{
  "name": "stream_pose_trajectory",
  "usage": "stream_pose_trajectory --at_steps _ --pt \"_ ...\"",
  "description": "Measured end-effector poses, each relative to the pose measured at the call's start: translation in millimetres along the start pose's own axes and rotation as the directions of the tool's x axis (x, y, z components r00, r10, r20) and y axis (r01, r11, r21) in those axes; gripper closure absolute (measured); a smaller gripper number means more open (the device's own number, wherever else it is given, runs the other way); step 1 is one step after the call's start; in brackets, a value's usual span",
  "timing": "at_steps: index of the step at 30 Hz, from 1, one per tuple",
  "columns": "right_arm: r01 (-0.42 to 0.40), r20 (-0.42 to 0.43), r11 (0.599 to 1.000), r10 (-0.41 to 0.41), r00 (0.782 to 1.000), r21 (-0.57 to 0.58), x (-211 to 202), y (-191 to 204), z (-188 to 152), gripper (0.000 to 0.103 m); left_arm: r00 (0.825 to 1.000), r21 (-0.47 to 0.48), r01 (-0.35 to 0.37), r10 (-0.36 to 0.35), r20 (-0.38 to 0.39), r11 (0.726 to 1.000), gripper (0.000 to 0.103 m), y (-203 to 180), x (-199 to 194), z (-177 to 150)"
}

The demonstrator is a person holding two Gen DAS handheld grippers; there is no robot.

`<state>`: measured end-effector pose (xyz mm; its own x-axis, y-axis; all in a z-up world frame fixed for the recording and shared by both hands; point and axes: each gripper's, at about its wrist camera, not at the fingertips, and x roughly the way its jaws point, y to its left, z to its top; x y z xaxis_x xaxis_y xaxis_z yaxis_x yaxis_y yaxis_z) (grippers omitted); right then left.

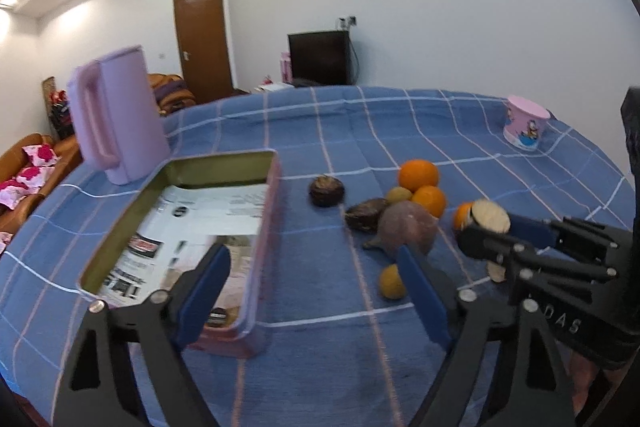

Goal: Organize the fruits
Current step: 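Grasp the cut taro slice with the right tool while the left tool grasps the small green lime, then lift the taro slice with the right tool while the left tool lifts the lime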

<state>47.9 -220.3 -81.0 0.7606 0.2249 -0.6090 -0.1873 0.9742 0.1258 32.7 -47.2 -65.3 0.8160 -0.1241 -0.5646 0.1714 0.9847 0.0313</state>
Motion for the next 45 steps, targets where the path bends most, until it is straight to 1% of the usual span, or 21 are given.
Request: stream_pose_trajectory --at_steps 4,7,9,10,12,14,16,18,19,20,22,23,24,25,26,29,32,38,45 --pt "0.05 0.026 0.999 -0.05 0.998 0.009 -4 -8 5 0.067 0.998 0.018 0.045 -0.044 -0.033 0.999 0.018 -11 7 1" --pt "0.06 0.031 0.998 -0.061 0.998 0.027 -4 -14 7 0.067 0.996 0.02 0.072 -0.07 -0.061 0.997 0.018 -16 13 4" --pt "0.073 0.032 0.997 -0.073 0.997 0.027 -4 -16 8 0.067 0.993 0.019 0.089 -0.087 -0.085 0.996 0.02 -20 19 7" --pt "0.074 0.031 0.997 -0.075 0.997 0.025 -3 -16 9 0.067 0.991 0.023 0.098 -0.096 -0.095 0.995 0.025 -22 21 7" --pt "0.078 0.038 0.997 -0.079 0.996 0.022 -2 -16 12 0.067 0.987 0.036 0.109 -0.104 -0.121 0.993 0.029 -27 27 7" --pt "0.084 0.043 0.996 -0.084 0.996 0.016 -2 -15 13 0.067 0.983 0.04 0.118 -0.111 -0.144 0.992 0.039 -30 34 6" --pt "0.08 0.042 0.997 -0.081 0.996 0.017 -2 -15 12 0.066 0.977 0.043 0.134 -0.125 -0.175 0.99 0.045 -34 40 3" --pt "0.082 0.032 0.997 -0.082 0.996 0.011 2 -14 10 0.066 0.975 0.049 0.133 -0.121 -0.189 0.99 0.046 -36 43 1" --pt "0.079 0.027 0.997 -0.079 0.996 0.015 3 -15 10 0.066 0.973 0.047 0.13 -0.119 -0.195 0.99 0.048 -36 45 0" --pt "0.074 0.035 0.997 -0.075 0.997 0.022 2 -16 10 0.066 0.971 0.044 0.135 -0.123 -0.203 0.99 0.052 -36 47 0" --pt "0.07 0.031 0.997 -0.07 0.997 0.022 3 -17 10 0.066 0.966 0.042 0.145 -0.132 -0.223 0.989 0.053 -36 50 -1" --pt "0.07 0.027 0.997 -0.07 0.997 0.018 4 -16 10 0.066 0.962 0.042 0.15 -0.136 -0.237 0.988 0.056 -37 52 -2" --pt "0.072 0.028 0.997 -0.072 0.997 0.016 4 -15 9 0.066 0.958 0.036 0.155 -0.142 -0.25 0.987 0.06 -36 54 -2" --pt "0.073 0.028 0.997 -0.073 0.997 0.013 3 -15 9 0.066 0.953 0.024 0.169 -0.157 -0.259 0.985 0.072 -34 55 -2" --pt "0.072 0.028 0.997 -0.072 0.997 0.011 4 -14 9 0.066 0.95 0.018 0.177 -0.166 -0.265 0.984 0.075 -34 56 -3" --pt "0.071 0.025 0.997 -0.071 0.997 0.01 4 -14 9 0.066 0.952 0.017 0.18 -0.169 -0.256 0.984 0.075 -34 56 -3" --pt "0.064 0.029 0.998 -0.064 0.998 0.013 4 -15 9 0.066 0.959 0.01 0.177 -0.17 -0.228 0.984 0.075 -32 51 -3" --pt "0.042 0.052 0.999 -0.042 0.998 0.005 0 -13 8 0.066 0.977 -0.01 0.152 -0.152 -0.151 0.988 0.075 -25 36 -1" --pt "0.022 0.069 1.0 -0.022 0.997 0.006 -3 -13 8 0.066 0.988 -0.026 0.136 -0.138 -0.074 0.99 0.075 -20 24 2"
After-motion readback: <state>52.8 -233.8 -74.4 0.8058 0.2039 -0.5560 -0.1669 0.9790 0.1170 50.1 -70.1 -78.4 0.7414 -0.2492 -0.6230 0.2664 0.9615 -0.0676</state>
